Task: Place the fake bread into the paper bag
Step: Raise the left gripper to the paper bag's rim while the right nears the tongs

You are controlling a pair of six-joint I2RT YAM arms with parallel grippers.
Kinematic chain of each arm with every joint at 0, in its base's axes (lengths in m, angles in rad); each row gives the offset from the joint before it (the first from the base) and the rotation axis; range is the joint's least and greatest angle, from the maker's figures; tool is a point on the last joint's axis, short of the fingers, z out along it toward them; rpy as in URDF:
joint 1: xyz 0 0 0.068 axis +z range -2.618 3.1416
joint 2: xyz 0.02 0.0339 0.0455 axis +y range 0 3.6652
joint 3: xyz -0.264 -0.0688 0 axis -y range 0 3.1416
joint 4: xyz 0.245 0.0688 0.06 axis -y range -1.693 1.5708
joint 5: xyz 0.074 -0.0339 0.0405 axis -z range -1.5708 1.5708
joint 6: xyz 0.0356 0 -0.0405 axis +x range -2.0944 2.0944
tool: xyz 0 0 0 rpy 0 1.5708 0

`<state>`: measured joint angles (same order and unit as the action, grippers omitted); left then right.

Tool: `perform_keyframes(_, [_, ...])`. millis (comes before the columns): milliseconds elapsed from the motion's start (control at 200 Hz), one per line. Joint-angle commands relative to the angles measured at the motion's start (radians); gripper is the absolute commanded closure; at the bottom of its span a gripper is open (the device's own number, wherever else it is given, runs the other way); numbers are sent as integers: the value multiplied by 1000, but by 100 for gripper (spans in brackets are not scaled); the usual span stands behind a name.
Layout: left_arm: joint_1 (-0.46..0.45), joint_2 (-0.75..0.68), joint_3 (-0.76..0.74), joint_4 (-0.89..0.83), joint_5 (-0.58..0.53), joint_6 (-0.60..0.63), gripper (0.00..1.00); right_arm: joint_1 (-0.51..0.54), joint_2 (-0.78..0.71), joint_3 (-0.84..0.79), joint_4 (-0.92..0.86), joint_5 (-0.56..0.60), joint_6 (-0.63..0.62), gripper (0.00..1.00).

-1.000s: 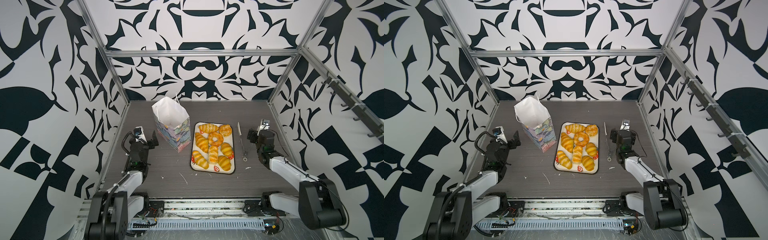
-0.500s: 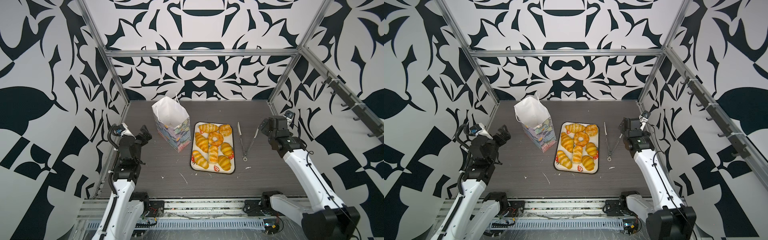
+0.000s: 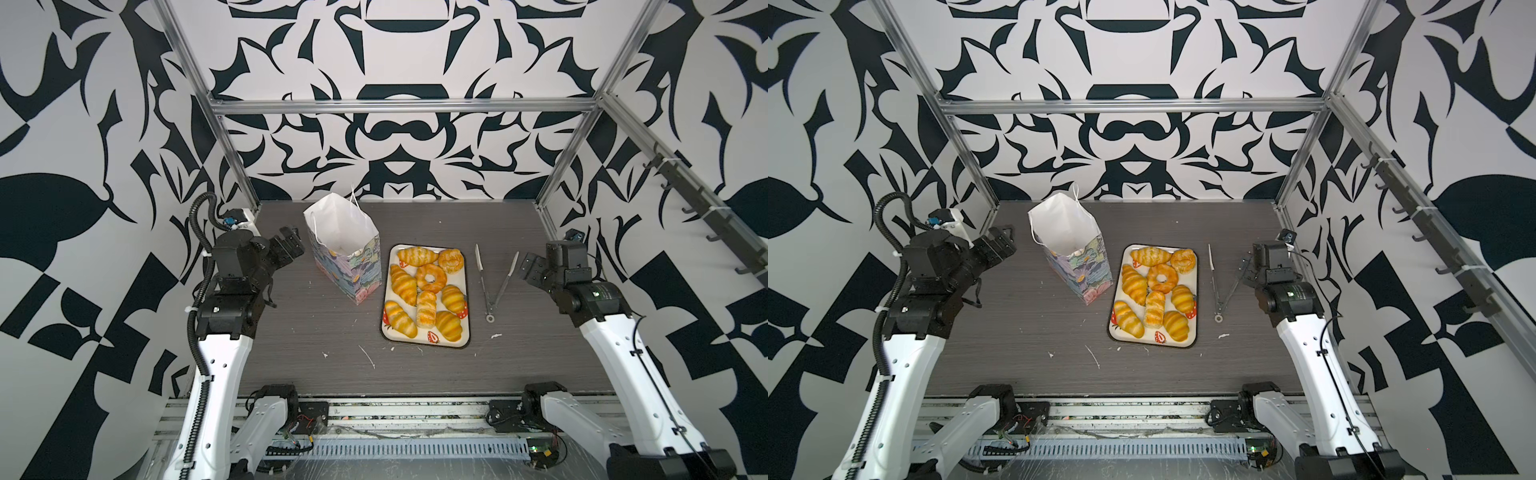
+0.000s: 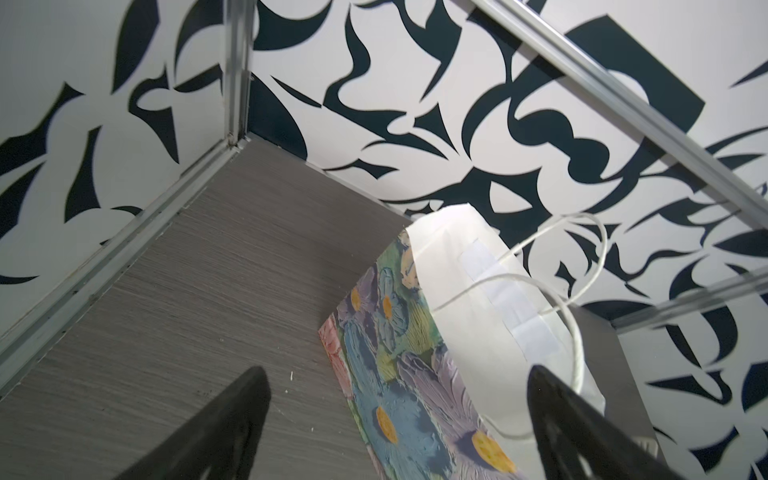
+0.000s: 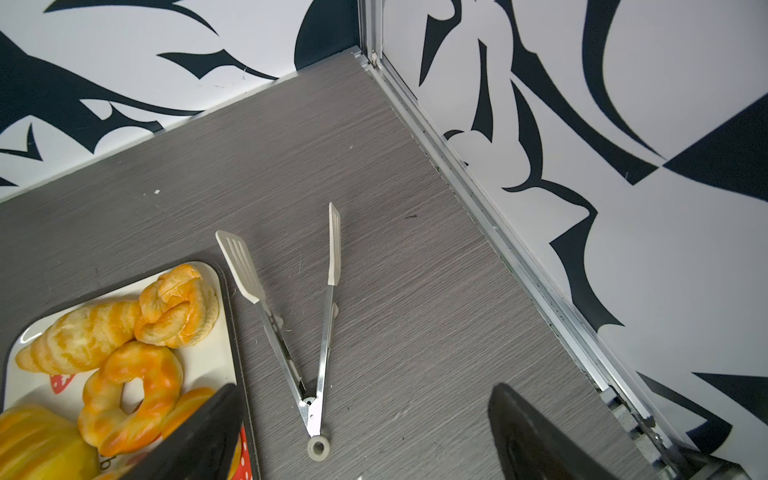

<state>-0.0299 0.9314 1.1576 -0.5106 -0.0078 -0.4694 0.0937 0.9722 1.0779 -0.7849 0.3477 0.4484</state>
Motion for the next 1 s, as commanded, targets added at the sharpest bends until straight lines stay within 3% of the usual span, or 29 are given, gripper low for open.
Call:
perform_keyframes(0, [4,32,50,-105,120,32,1,5,3,63,-69,-42,-38,6])
perform_keyframes(395, [33,86,11,-97,237,-17,3,5,46,43,-81,-93,-60,12])
perform_keyframes(775, [124,164,-84,80,479,-151,11,6,77,9,-74,-130,-67,16])
perform_keyframes(995, [133,192,-75,107,503,-164,14,10,88,5,-72,-145,-63,17])
